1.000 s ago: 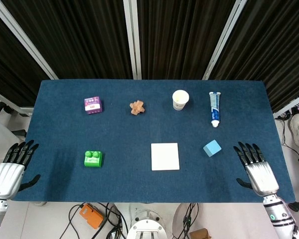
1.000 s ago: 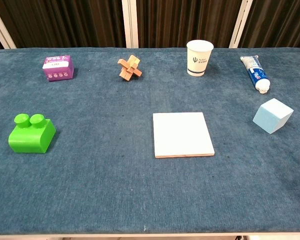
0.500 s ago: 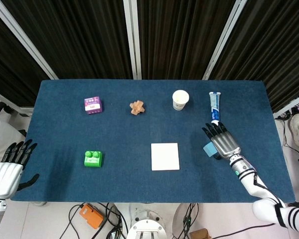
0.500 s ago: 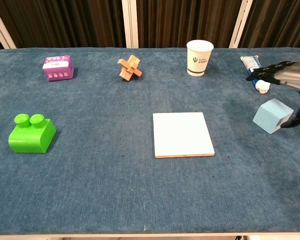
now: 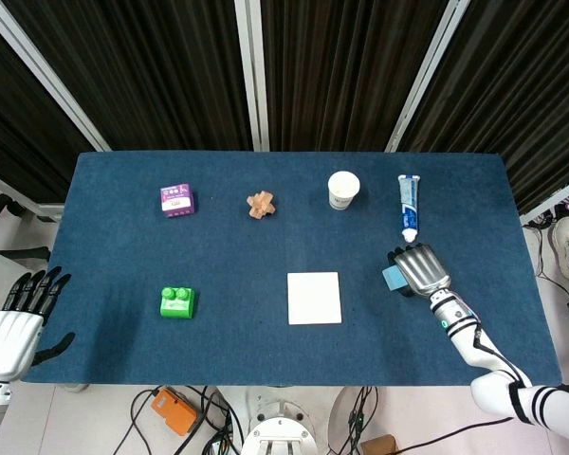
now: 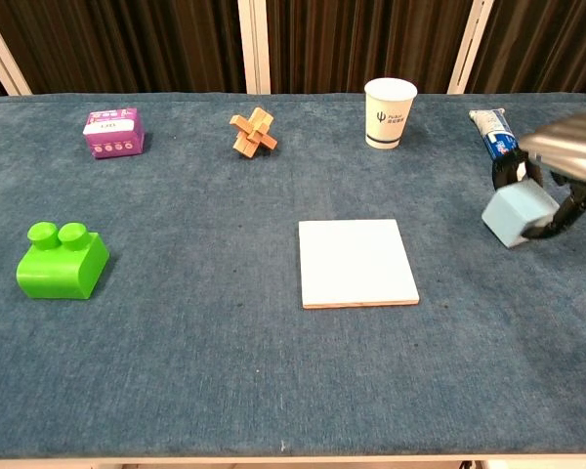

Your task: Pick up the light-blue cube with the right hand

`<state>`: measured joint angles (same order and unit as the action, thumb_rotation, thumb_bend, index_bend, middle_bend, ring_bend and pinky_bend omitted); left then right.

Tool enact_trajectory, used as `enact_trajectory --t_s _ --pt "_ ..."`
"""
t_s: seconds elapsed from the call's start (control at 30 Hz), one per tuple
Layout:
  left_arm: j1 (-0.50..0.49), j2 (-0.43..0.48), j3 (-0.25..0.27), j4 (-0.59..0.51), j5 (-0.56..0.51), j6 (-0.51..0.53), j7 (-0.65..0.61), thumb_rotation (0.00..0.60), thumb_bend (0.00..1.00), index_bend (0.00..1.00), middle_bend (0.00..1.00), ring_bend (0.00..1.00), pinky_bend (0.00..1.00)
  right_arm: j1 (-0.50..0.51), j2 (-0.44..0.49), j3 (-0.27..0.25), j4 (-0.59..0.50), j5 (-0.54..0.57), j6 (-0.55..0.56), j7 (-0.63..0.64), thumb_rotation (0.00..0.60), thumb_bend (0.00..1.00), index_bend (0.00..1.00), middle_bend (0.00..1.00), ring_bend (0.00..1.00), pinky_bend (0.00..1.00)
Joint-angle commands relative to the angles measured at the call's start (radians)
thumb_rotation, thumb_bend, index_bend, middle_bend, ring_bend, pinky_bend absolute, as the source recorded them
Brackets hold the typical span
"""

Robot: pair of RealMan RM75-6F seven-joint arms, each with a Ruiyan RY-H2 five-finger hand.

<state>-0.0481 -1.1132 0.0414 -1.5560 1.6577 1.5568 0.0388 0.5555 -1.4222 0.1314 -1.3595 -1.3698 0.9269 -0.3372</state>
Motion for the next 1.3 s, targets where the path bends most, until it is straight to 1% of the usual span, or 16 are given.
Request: enact_trajectory --t_s 0.03,0.17,0.27,0.43,0.57,0.67,0.7,0.73,0.77,0.83,0.9,1.0,1.1,1.2,1.27,1.3 --pt "-0.005 0.000 -0.002 -0.003 -0.005 -0.011 0.003 0.600 0.17 0.00 0.00 0.00 0.00 0.031 -0.018 0.036 -0.014 -0.026 0.035 0.036 0.600 0.40 0.79 0.58 0.55 0.58" --pt "-0.014 0.002 -0.006 -0.008 -0.014 -0.028 0.008 0.600 0.17 0.00 0.00 0.00 0.00 0.125 -0.075 0.112 -0.022 0.024 -0.015 0.003 0.600 0.40 0.77 0.58 0.55 0.58" --pt "-0.016 0.006 -0.007 -0.009 -0.015 -0.030 0.005 0.600 0.17 0.00 0.00 0.00 0.00 0.203 -0.148 0.156 0.014 0.098 -0.076 -0.049 0.600 0.40 0.75 0.58 0.55 0.58" --pt "-0.014 0.015 -0.008 -0.005 -0.017 -0.023 -0.015 0.600 0.17 0.00 0.00 0.00 0.00 0.284 -0.247 0.157 0.089 0.196 -0.124 -0.174 0.600 0.40 0.71 0.58 0.53 0.58" --pt "-0.012 0.019 -0.005 0.000 -0.007 -0.015 -0.031 0.600 0.17 0.00 0.00 0.00 0.00 0.306 -0.286 0.143 0.118 0.242 -0.130 -0.213 0.600 0.40 0.66 0.58 0.51 0.58" --pt "-0.009 0.020 -0.002 0.004 -0.002 -0.007 -0.037 0.600 0.17 0.00 0.00 0.00 0.00 0.317 -0.300 0.134 0.138 0.271 -0.137 -0.230 0.600 0.40 0.51 0.55 0.47 0.58" --pt "-0.007 0.019 -0.002 0.004 0.000 -0.003 -0.037 0.600 0.17 0.00 0.00 0.00 0.00 0.319 -0.301 0.130 0.141 0.283 -0.143 -0.235 0.600 0.40 0.41 0.51 0.44 0.58" --pt "-0.006 0.019 -0.001 0.006 0.003 0.002 -0.038 0.600 0.17 0.00 0.00 0.00 0.00 0.322 -0.299 0.127 0.138 0.296 -0.146 -0.241 0.600 0.40 0.30 0.47 0.41 0.57" --pt "-0.004 0.018 -0.001 0.006 0.005 0.005 -0.038 0.600 0.17 0.00 0.00 0.00 0.00 0.323 -0.297 0.125 0.135 0.302 -0.146 -0.243 0.600 0.40 0.25 0.45 0.40 0.57" --pt "-0.003 0.017 -0.001 0.008 0.006 0.008 -0.038 0.600 0.17 0.00 0.00 0.00 0.00 0.323 -0.285 0.119 0.119 0.310 -0.142 -0.243 0.600 0.40 0.06 0.37 0.33 0.52" --pt "-0.003 0.016 -0.001 0.008 0.005 0.008 -0.038 0.600 0.17 0.00 0.00 0.00 0.00 0.321 -0.269 0.114 0.098 0.313 -0.140 -0.240 0.600 0.40 0.00 0.33 0.28 0.46" --pt "-0.006 0.015 -0.002 0.007 0.002 -0.001 -0.035 0.600 0.17 0.00 0.00 0.00 0.00 0.314 -0.243 0.103 0.060 0.305 -0.117 -0.237 0.600 0.40 0.00 0.27 0.22 0.40" --pt "-0.009 0.015 -0.002 0.004 0.001 -0.008 -0.029 0.600 0.17 0.00 0.00 0.00 0.00 0.300 -0.211 0.098 0.007 0.302 -0.095 -0.219 0.600 0.40 0.00 0.23 0.19 0.38" --pt "-0.010 0.014 0.000 0.002 0.002 -0.010 -0.023 0.600 0.17 0.00 0.00 0.00 0.00 0.268 -0.154 0.080 -0.083 0.271 -0.049 -0.200 0.600 0.40 0.00 0.19 0.16 0.35" --pt "-0.009 0.014 0.001 0.003 0.003 -0.009 -0.023 0.600 0.17 0.00 0.00 0.00 0.00 0.205 -0.078 0.038 -0.194 0.198 0.041 -0.188 0.600 0.40 0.00 0.15 0.11 0.30" --pt "-0.009 0.014 0.000 0.003 0.003 -0.008 -0.023 0.600 0.17 0.00 0.00 0.00 0.00 0.168 -0.034 0.009 -0.252 0.170 0.084 -0.192 0.600 0.38 0.00 0.10 0.07 0.26"
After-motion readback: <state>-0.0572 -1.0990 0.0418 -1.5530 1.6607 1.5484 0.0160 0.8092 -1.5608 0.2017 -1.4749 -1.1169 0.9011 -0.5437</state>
